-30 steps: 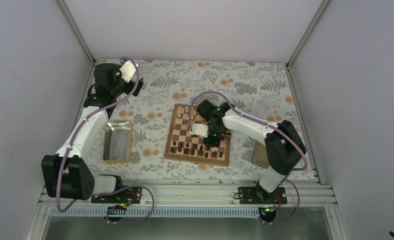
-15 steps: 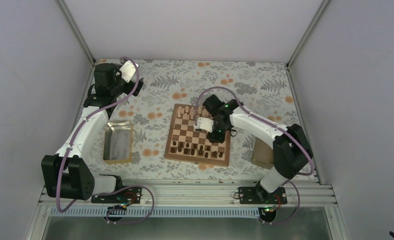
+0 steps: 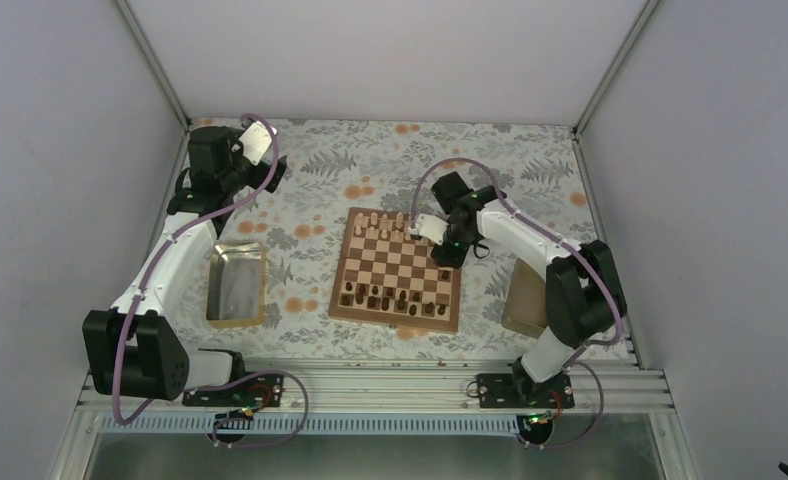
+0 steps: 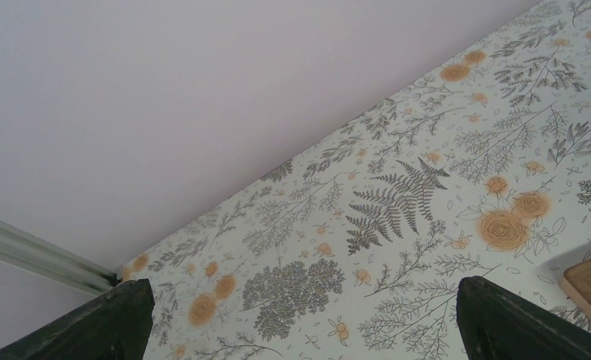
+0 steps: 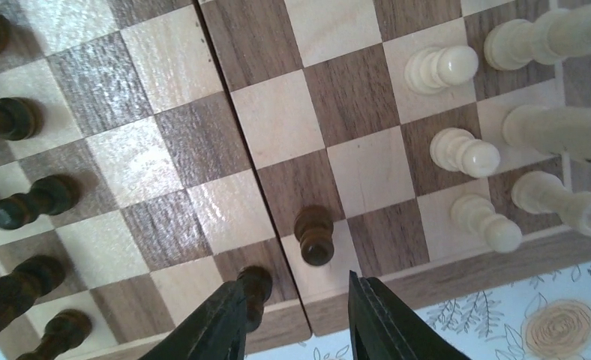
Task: Set up the chess pieces on the board
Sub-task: Pick up the chess piece from the chessboard, then place the chess piece on the chessboard, then pick up the chess piece from the chessboard.
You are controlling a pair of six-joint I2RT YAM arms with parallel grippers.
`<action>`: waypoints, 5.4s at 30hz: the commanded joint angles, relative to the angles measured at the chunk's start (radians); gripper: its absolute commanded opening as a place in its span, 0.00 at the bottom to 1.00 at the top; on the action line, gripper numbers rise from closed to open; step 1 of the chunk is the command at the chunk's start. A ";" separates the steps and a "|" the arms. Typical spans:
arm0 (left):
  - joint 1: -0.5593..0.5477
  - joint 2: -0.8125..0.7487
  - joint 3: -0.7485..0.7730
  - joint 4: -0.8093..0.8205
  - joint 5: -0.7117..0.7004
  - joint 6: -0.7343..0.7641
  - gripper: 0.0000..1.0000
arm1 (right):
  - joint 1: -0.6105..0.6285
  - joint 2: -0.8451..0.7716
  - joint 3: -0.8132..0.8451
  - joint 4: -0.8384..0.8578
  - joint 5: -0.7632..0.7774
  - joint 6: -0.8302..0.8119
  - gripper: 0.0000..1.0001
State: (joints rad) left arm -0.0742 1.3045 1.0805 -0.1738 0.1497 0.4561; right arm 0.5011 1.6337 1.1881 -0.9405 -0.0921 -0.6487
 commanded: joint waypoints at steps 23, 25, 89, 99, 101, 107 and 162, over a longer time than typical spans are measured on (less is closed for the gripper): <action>0.005 0.007 -0.006 0.017 0.012 0.007 1.00 | -0.024 0.145 0.054 0.029 -0.022 -0.048 0.27; 0.005 0.006 -0.007 0.017 0.014 0.008 1.00 | -0.025 0.146 0.053 0.030 -0.025 -0.048 0.20; 0.004 0.009 0.001 0.009 0.022 0.003 1.00 | 0.205 0.002 -0.111 -0.044 -0.061 0.050 0.09; 0.004 0.012 0.002 0.008 0.022 0.003 1.00 | 0.205 0.001 -0.109 -0.036 -0.052 0.047 0.12; 0.004 0.011 0.002 0.008 0.022 0.004 1.00 | 0.204 0.004 -0.108 -0.037 -0.051 0.047 0.15; 0.004 0.013 0.004 0.007 0.026 0.005 1.00 | 0.203 -0.013 -0.105 -0.028 -0.026 0.053 0.37; 0.004 0.011 0.002 0.007 0.028 0.005 1.00 | -0.028 -0.082 -0.045 -0.090 -0.017 -0.005 0.04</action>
State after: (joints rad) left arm -0.0742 1.3144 1.0805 -0.1741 0.1619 0.4599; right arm 0.4751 1.6180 1.1286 -0.9775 -0.1024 -0.6758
